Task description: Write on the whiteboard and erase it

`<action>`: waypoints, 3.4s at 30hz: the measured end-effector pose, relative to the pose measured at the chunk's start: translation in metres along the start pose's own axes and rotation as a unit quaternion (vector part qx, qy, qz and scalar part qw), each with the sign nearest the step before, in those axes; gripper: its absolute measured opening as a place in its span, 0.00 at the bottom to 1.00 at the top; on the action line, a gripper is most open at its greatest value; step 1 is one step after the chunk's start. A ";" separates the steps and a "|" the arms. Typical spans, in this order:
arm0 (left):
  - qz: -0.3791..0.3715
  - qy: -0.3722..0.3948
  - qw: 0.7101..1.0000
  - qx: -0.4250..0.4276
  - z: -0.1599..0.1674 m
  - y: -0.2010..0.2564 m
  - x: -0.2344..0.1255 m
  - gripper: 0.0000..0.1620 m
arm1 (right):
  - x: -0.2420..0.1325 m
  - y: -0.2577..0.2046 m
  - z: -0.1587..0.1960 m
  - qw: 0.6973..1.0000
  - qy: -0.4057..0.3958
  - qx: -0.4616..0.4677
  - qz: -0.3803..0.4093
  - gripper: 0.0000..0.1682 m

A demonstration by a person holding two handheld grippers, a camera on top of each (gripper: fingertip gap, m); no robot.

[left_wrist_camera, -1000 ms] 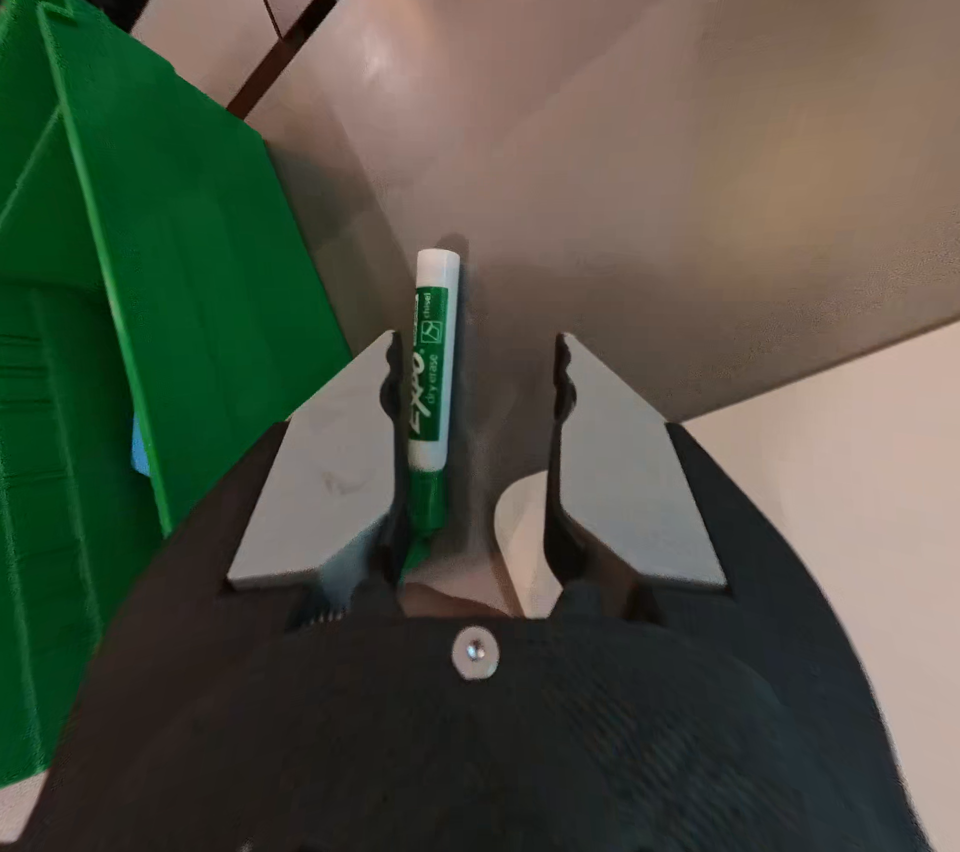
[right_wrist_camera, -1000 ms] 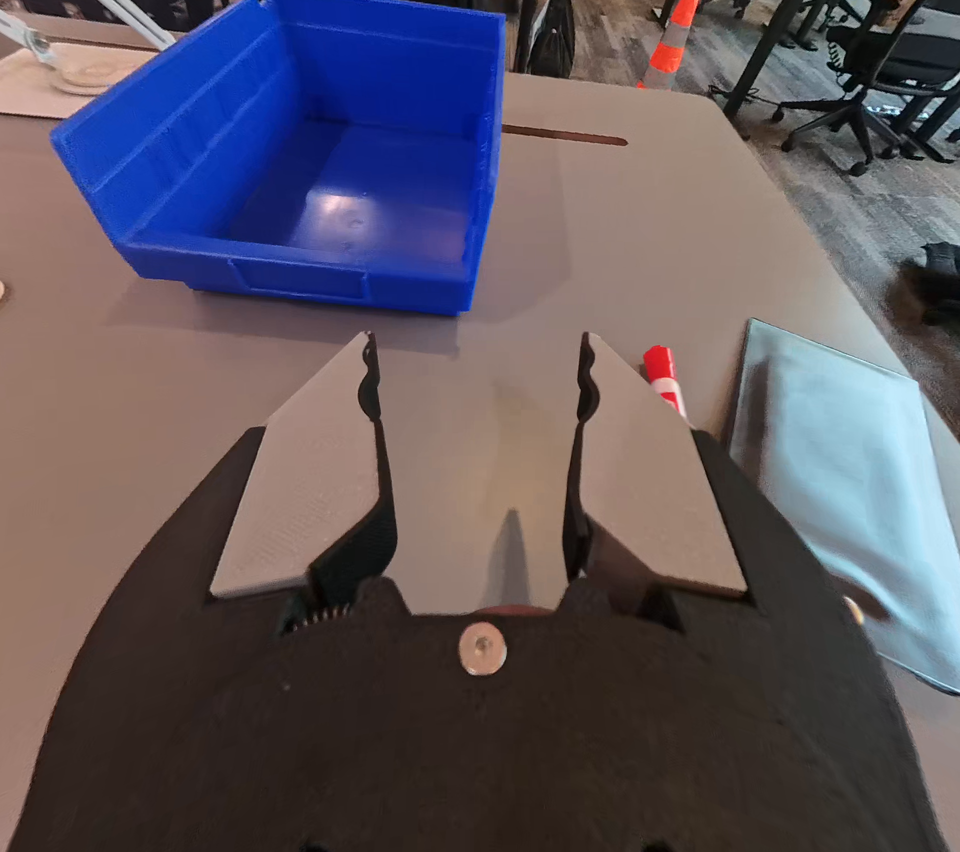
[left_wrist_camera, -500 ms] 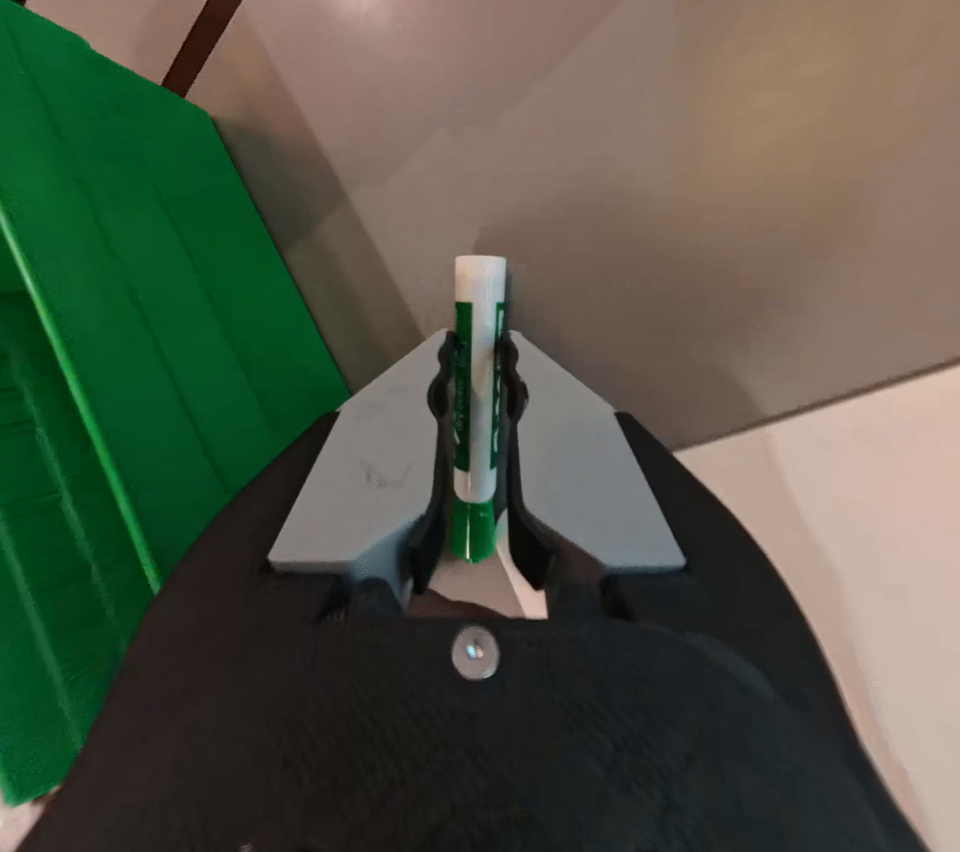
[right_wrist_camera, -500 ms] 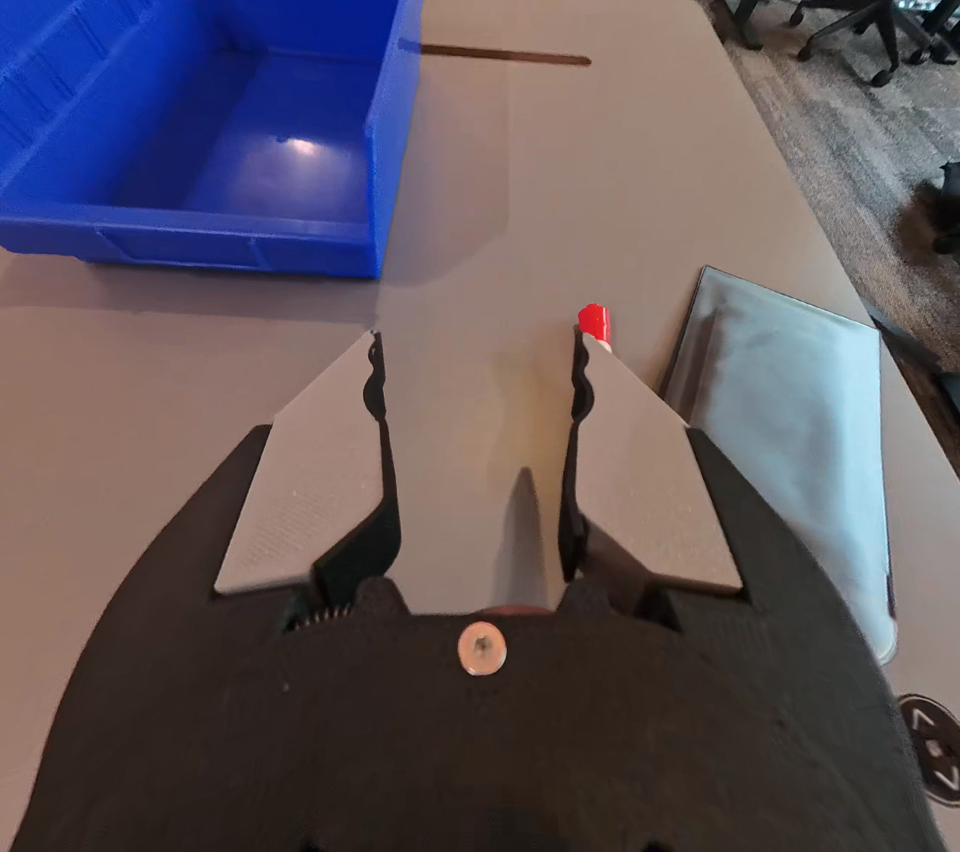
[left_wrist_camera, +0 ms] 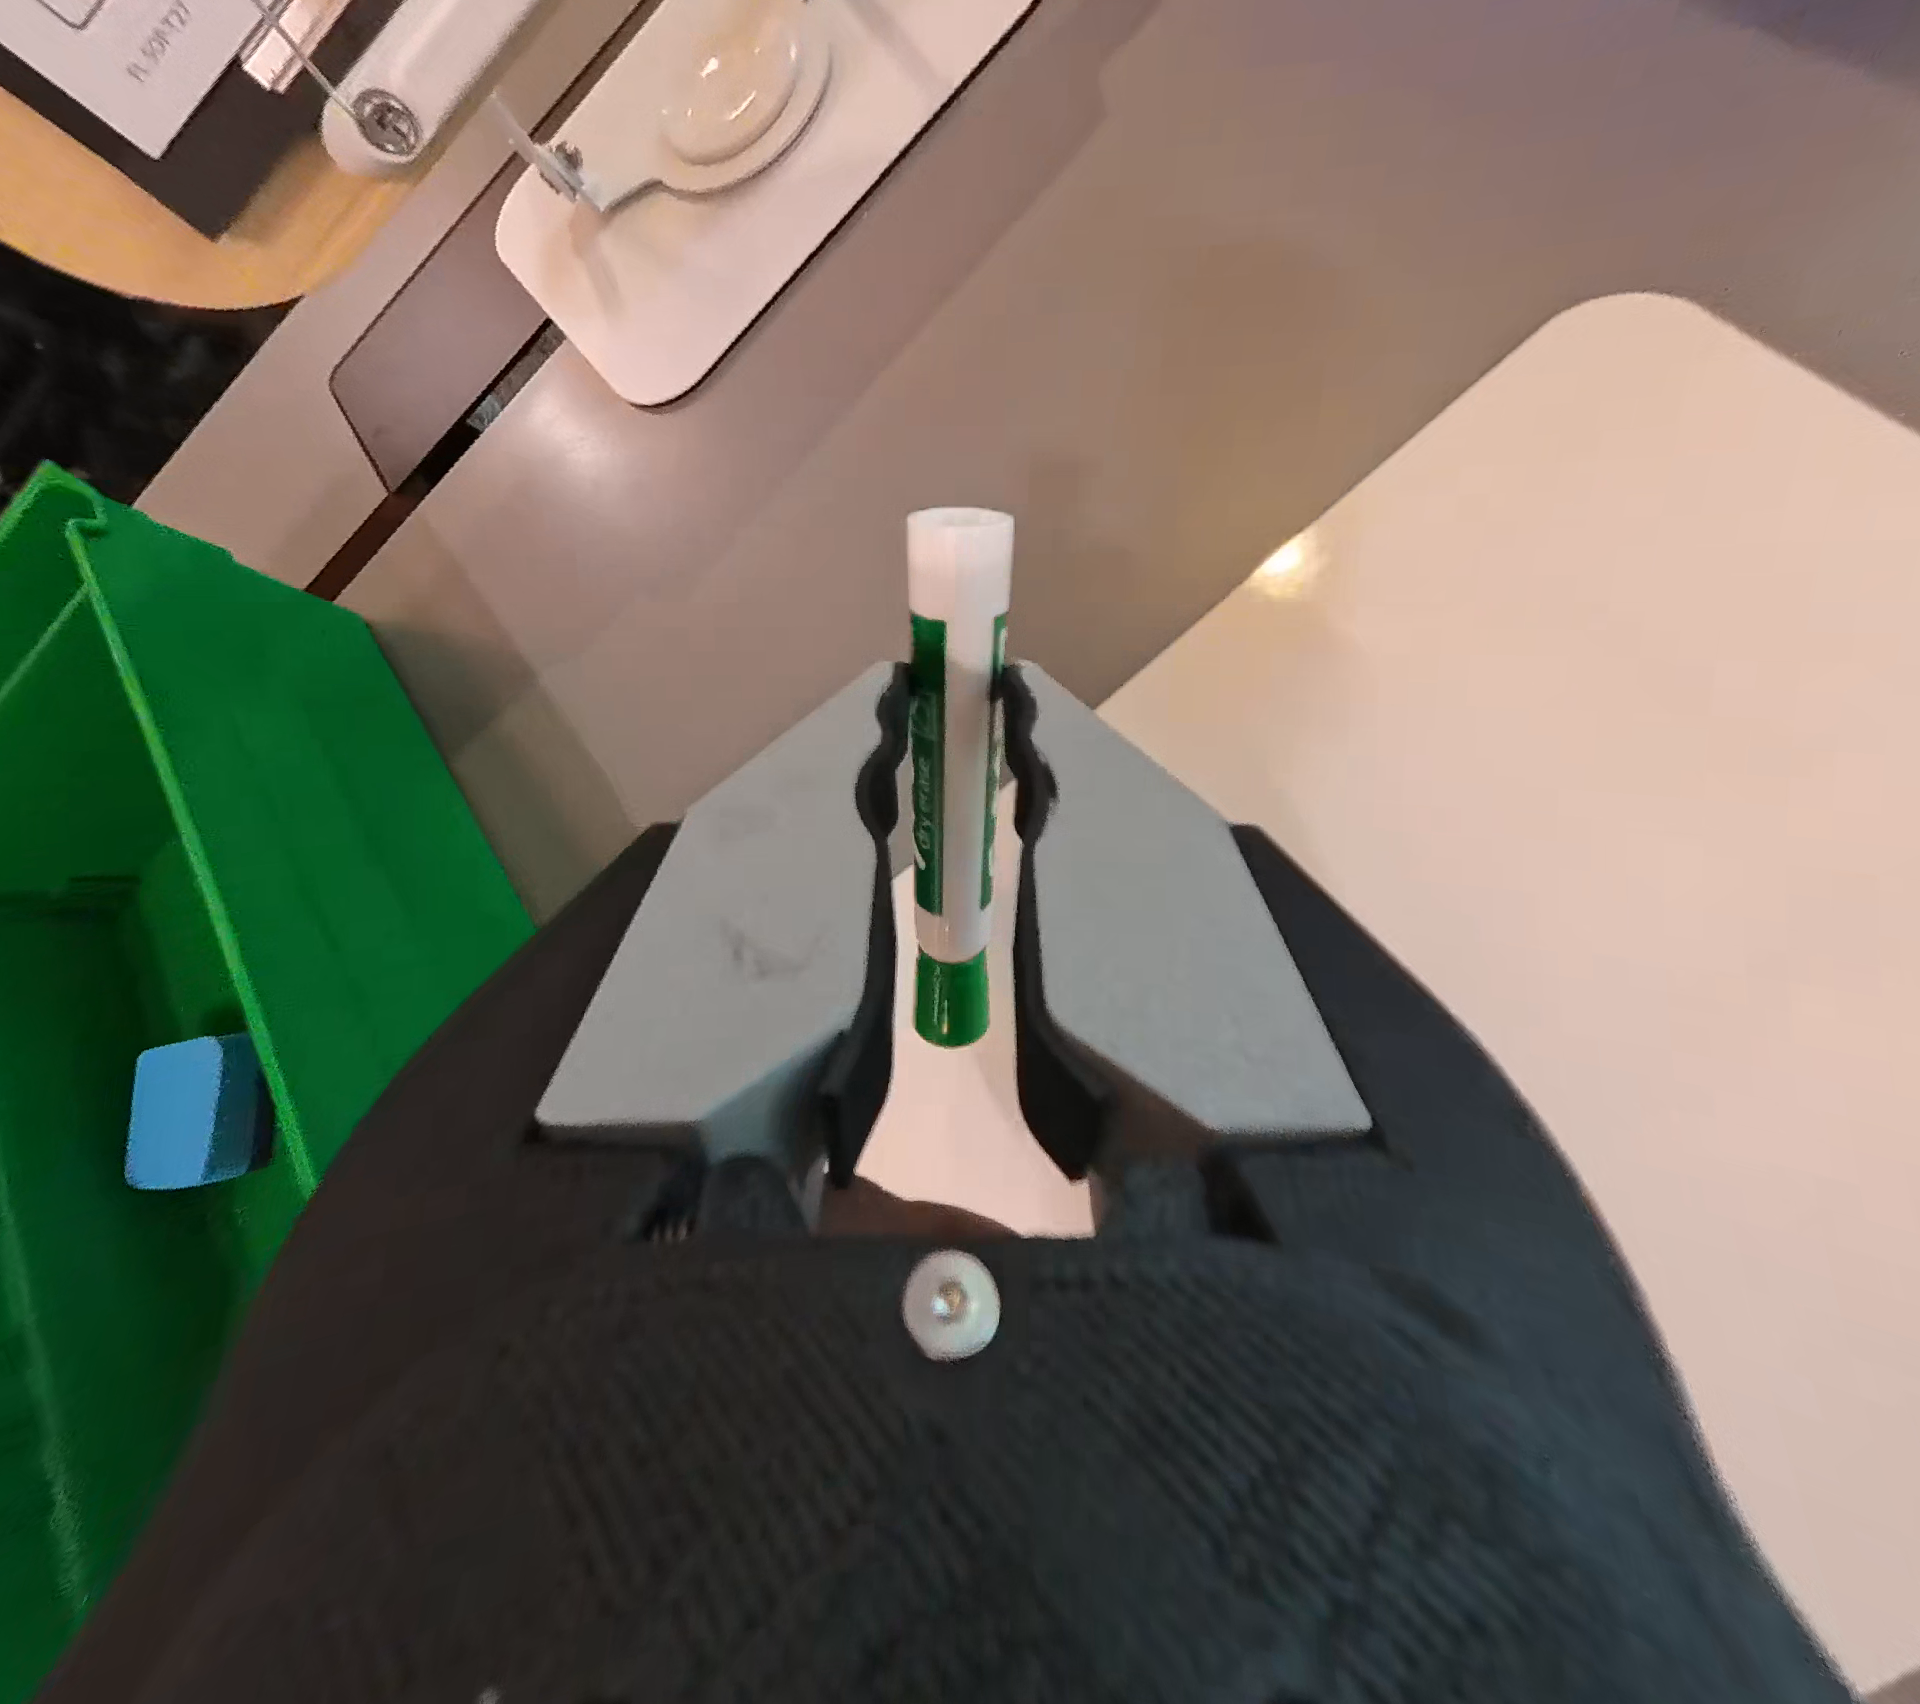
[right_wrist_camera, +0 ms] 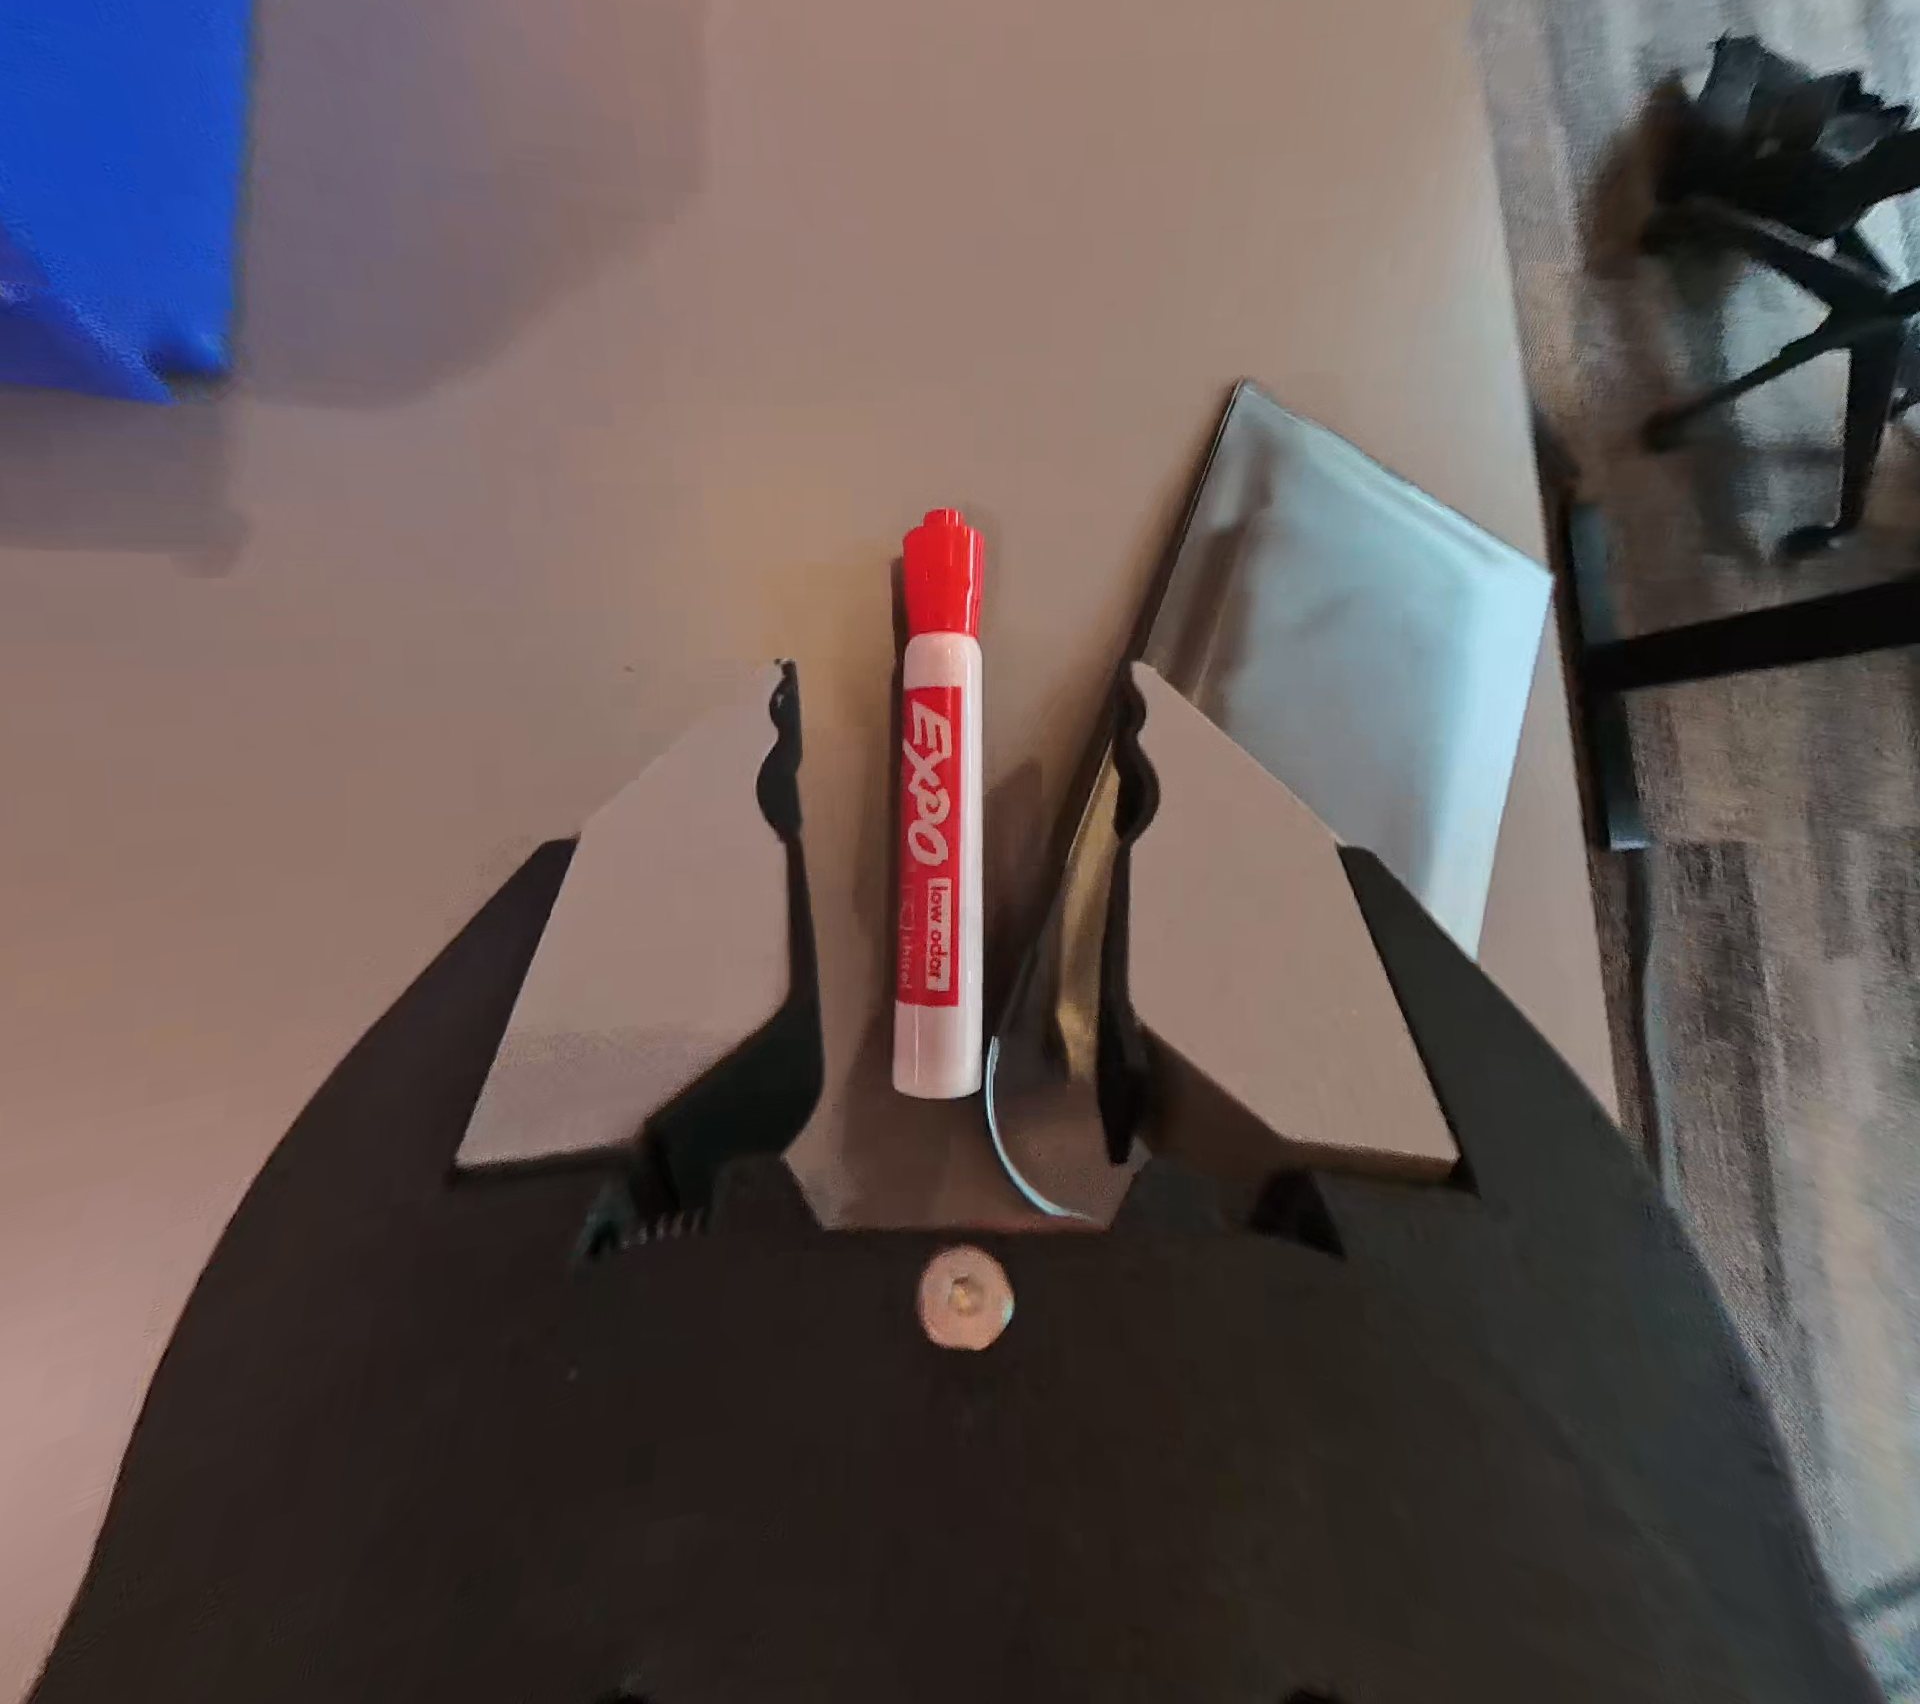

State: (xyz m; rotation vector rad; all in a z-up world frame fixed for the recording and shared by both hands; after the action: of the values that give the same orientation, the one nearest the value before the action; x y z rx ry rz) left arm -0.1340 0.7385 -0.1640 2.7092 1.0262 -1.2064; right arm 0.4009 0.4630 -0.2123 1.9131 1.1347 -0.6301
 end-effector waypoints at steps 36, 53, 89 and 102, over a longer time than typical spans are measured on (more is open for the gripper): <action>0.063 0.094 0.984 -0.140 0.010 -0.013 -0.045 0.10 | -0.091 -0.354 -0.157 0.931 0.180 -0.156 -0.276 0.09; 0.034 0.104 0.983 -0.148 -0.005 -0.053 -0.063 0.10 | -0.055 -0.358 -0.137 0.938 0.142 -0.177 -0.264 0.18; 0.304 0.035 0.856 -0.416 -0.058 0.158 0.055 0.10 | -0.066 -0.297 -0.138 0.943 0.188 -0.088 -0.260 0.16; 0.268 0.031 0.878 -0.396 -0.037 0.160 0.056 0.13 | -0.056 -0.311 -0.122 0.940 0.142 -0.125 -0.284 0.17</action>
State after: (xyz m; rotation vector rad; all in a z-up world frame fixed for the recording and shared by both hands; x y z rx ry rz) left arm 0.0090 0.6536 -0.2147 2.1317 0.5161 -0.4496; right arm 0.1021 0.6223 -0.2239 1.4819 1.8904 -0.4829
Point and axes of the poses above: each gripper's, where its closed fingertips meet, x out along the fingers, z out of its underside, y = z × x across the jaws, the point moved 5 cm from there along -x, back along the fingers, and after that the axes turned 9 degrees about -x, right-handed, at the moved point
